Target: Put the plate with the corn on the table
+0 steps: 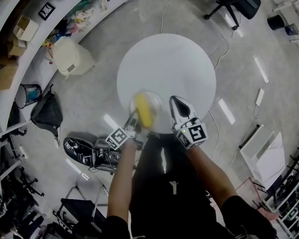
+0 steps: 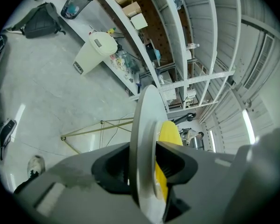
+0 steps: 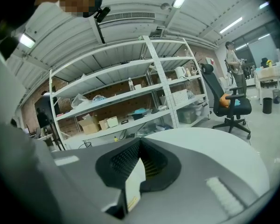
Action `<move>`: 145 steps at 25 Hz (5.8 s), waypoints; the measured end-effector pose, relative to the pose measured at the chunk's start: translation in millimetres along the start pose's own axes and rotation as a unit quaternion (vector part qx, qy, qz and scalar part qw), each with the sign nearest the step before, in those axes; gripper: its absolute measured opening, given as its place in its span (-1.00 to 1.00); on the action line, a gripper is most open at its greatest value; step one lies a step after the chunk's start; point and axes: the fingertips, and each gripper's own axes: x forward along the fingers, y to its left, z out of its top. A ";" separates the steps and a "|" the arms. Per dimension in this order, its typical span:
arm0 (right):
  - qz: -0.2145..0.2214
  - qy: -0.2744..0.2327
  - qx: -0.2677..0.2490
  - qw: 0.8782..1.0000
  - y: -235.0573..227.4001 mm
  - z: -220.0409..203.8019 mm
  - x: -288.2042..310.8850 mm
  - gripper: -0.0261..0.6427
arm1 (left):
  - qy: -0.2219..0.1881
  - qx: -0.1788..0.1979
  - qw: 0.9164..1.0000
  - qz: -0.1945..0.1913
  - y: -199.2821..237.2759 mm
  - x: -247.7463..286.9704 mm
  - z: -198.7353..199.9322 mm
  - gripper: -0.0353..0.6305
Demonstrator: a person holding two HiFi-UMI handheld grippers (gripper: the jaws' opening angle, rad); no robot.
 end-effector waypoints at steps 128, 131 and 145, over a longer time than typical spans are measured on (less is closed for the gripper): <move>-0.029 0.006 0.004 1.000 -30.2 49.1 -10.4 -0.90 | -0.039 -0.028 0.998 0.031 -49.5 -68.9 -5.4 -0.52; -0.030 0.009 0.003 0.999 -24.9 52.0 -13.4 -0.90 | -0.044 -0.022 0.998 0.035 -57.1 -74.9 -5.2 -0.68; -0.030 0.013 -0.002 0.999 -4.7 76.4 -32.8 -0.90 | -0.036 0.018 0.999 0.008 -109.9 -78.8 -4.5 -0.88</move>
